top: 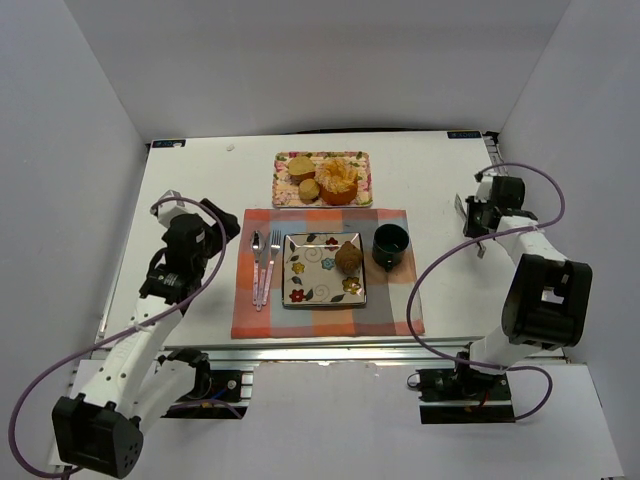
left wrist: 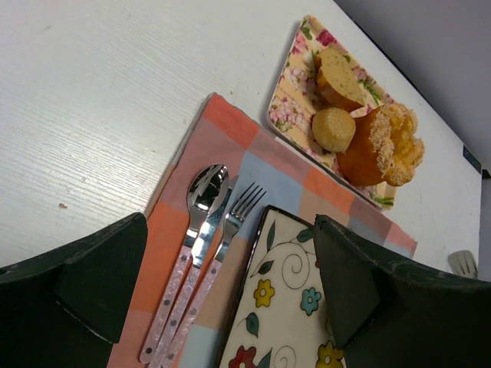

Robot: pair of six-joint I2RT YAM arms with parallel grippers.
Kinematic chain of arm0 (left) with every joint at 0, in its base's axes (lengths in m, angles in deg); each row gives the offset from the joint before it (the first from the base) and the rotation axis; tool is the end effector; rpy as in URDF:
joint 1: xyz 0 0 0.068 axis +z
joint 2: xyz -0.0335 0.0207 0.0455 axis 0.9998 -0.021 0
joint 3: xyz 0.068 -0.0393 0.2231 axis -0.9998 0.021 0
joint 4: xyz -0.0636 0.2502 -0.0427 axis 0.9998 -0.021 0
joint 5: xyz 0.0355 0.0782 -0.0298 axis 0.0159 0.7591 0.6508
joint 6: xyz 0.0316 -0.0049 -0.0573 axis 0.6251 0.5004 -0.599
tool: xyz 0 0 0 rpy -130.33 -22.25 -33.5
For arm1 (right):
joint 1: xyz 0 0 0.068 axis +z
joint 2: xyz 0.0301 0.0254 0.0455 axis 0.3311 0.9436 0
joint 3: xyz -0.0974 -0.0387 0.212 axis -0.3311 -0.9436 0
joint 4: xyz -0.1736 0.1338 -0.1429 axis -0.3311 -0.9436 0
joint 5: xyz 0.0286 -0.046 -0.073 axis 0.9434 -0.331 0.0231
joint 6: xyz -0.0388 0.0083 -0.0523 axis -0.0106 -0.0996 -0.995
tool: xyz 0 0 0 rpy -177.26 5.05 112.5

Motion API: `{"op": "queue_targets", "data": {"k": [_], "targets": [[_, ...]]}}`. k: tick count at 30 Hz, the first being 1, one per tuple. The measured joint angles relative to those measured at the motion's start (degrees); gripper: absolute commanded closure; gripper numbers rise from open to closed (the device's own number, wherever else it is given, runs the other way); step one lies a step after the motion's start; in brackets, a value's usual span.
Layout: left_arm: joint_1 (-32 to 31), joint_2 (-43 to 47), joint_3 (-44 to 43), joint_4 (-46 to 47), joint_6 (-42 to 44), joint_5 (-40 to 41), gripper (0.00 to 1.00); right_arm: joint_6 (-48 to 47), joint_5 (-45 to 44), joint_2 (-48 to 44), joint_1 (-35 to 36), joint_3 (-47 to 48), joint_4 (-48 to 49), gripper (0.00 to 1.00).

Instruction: Place the bread

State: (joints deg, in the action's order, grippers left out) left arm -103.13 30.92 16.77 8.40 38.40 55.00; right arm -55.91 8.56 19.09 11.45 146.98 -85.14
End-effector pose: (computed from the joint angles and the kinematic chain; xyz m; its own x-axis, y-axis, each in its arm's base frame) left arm 0.2311 -0.0433 0.2492 -0.3017 -0.6105 -0.7323 -0.3174 0.7886 -0.5267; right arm 0.3396 -0.0443 0.1730 -0.7189 -0.0353 -0.6943 0.0052 0.9984 -0.0562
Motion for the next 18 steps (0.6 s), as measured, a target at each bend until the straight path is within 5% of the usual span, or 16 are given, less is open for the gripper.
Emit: {"op": "queue_targets", "data": {"k": [11,16,18], "targets": [[0.0,-2.0,0.0,0.0,0.3,-0.7,0.02,4.6,2.0,8.6,-2.0,-3.8,8.2,0.3],[0.0,-1.3,0.0,0.0,0.2,-0.6,0.02,3.7,3.0,9.8,-2.6,-4.0,9.9,0.21],[0.0,-1.2,0.0,0.0,0.1,-0.6,0.02,3.2,3.3,9.8,-2.6,-3.8,9.6,0.11]]}}
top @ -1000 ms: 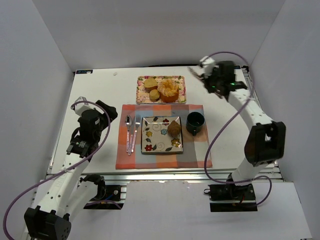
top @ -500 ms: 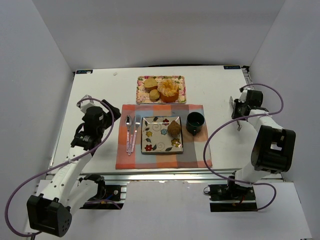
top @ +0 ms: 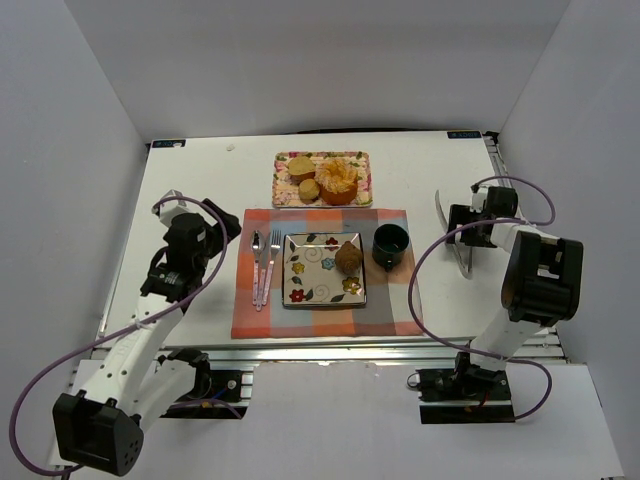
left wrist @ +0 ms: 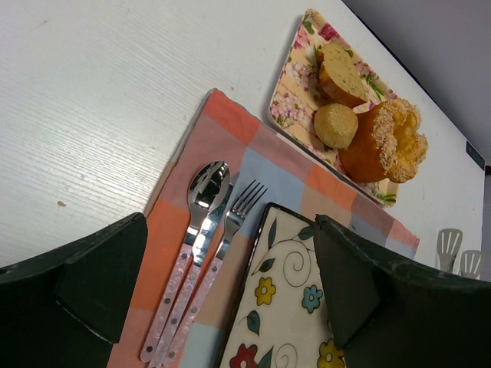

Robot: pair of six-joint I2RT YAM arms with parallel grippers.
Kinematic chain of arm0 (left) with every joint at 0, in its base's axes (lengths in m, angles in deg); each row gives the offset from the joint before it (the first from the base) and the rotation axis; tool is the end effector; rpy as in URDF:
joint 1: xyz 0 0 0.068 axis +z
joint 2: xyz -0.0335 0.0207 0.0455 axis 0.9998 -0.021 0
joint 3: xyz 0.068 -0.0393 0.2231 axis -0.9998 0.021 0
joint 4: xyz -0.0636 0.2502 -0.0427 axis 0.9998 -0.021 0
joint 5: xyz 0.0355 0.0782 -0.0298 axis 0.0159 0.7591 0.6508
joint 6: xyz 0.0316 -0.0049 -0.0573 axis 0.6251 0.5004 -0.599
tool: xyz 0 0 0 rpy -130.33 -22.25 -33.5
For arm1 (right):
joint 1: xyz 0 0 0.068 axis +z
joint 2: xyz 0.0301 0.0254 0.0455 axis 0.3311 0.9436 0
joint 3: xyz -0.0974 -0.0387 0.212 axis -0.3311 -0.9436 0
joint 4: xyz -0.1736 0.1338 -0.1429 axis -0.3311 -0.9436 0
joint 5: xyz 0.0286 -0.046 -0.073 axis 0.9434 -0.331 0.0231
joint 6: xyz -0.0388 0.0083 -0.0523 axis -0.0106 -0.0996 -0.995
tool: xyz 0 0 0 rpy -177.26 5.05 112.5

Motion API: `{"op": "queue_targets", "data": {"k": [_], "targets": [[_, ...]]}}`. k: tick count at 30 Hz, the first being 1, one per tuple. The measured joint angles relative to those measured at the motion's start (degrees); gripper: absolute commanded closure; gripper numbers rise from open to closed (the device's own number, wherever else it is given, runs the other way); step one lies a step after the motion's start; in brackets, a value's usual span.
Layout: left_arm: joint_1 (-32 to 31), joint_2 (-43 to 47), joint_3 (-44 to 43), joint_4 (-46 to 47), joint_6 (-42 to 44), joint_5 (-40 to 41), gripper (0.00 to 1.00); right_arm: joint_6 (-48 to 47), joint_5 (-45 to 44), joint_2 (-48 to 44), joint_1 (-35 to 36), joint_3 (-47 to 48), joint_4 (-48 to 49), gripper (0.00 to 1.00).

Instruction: Place the bread

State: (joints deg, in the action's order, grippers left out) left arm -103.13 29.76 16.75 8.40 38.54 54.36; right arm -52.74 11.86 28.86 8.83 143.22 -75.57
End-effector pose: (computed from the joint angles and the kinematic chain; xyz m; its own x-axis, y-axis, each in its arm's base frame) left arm 0.2337 -0.0445 0.2449 -0.3235 -0.6056 -0.7271 -0.3196 0.7932 -0.5184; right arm 0.3449 -0.0582 0.1109 -0.7585 0.0610 -0.6488 0.0524 0.9981 0.0325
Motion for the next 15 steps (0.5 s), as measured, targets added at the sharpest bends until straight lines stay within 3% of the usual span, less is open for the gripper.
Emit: {"op": "queue_targets", "data": {"k": [6,15], "targets": [[0.0,0.6,0.0,-0.1,0.0,0.1,0.02,-3.8,-0.1,-2.8,0.0,3.2,-7.7,0.1],[0.0,0.9,-0.2,-0.1,0.3,0.2,0.02,-8.0,0.0,-18.1,1.6,11.9,-11.5,0.1]]}}
